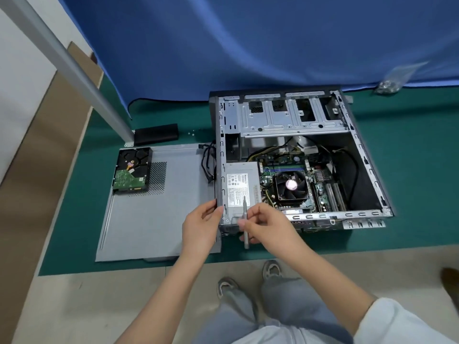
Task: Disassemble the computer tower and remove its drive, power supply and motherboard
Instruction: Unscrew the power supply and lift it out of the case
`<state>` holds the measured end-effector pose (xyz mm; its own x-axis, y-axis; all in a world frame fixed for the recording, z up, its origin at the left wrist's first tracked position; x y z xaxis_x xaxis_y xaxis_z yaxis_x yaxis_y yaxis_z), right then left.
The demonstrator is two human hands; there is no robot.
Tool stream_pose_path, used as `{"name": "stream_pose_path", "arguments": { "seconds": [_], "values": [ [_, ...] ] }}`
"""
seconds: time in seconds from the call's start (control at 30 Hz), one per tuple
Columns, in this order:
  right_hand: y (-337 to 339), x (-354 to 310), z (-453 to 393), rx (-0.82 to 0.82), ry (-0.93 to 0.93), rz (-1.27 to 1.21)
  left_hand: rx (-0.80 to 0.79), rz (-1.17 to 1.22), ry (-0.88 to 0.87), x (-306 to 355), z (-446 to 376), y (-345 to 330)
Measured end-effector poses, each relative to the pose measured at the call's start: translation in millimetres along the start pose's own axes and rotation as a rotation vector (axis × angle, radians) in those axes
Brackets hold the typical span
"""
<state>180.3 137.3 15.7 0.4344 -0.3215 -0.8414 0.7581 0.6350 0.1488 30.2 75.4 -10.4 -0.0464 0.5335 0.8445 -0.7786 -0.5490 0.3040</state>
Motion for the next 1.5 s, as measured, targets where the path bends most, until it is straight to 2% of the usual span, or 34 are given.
{"name": "stream_pose_path", "arguments": {
  "seconds": [0.2, 0.4, 0.57, 0.77, 0.83, 1.5],
  "values": [
    [-24, 26, 8, -0.077, -0.039, -0.042, 0.017, 0.214, 0.100, -24, 22, 3],
    [-44, 49, -1, -0.167, -0.044, 0.139, 0.040, 0.450, 0.257, -53, 40, -6],
    [-56, 73, -9, -0.236, -0.179, 0.219, -0.121, 0.281, 0.323, -82, 41, -30],
    [-63, 92, -16, -0.188, -0.377, 0.069, -0.137, 0.244, 0.505, -109, 21, -40],
    [-67, 97, -18, -0.217, -0.413, 0.081, -0.132, 0.220, 0.517, -113, 14, -40],
    [-76, 106, -37, -0.211, -0.478, 0.138, -0.104, 0.218, 0.534, -114, -5, -39]
  ]
}}
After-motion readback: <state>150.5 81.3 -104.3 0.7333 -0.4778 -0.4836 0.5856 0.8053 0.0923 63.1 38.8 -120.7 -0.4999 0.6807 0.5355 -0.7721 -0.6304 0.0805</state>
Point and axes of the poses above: each hand's wrist, its own z-axis away from the middle knuckle, its own y-axis out of the back of the hand, x = y × z, the point moved 6 cm from there along -z, towards the middle knuckle
